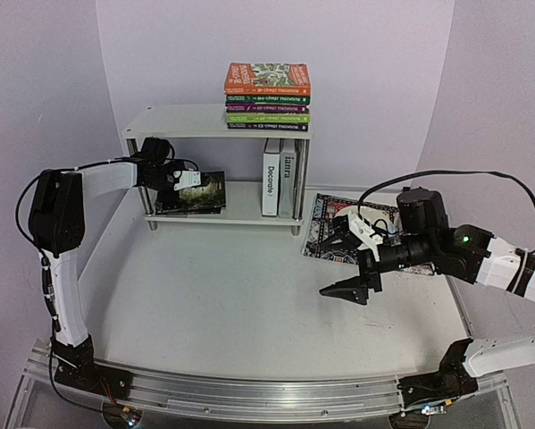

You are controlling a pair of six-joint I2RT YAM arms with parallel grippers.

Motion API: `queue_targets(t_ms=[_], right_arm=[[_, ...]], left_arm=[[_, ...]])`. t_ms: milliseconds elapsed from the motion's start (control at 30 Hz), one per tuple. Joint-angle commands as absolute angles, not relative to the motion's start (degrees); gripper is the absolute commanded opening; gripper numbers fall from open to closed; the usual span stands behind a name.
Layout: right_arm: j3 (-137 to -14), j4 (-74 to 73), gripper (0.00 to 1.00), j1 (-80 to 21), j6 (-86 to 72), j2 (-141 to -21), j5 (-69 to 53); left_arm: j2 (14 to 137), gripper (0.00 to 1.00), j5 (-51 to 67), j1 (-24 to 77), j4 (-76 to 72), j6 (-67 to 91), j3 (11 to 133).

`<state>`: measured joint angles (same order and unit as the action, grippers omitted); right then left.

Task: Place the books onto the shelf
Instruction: Place the book in the book pile on the shelf, then adjust the book in the book pile on the shelf.

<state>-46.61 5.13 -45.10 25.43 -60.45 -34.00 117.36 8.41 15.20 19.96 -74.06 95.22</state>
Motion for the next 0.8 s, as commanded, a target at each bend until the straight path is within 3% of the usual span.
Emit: queue_targets(t_ms=[0,767], right_arm=[[-47.23,5.54,0.98,-45.26,24.79,-60.02,-35.33],[-46.93,5.55,0.98,-45.26,24.79,-59.75,-35.37]], left_arm=[[115.95,0.98,10.45,15.05,20.59,-74.49,95.46],[111.62,1.00,14.54,15.86,21.88,-71.54,95.71]])
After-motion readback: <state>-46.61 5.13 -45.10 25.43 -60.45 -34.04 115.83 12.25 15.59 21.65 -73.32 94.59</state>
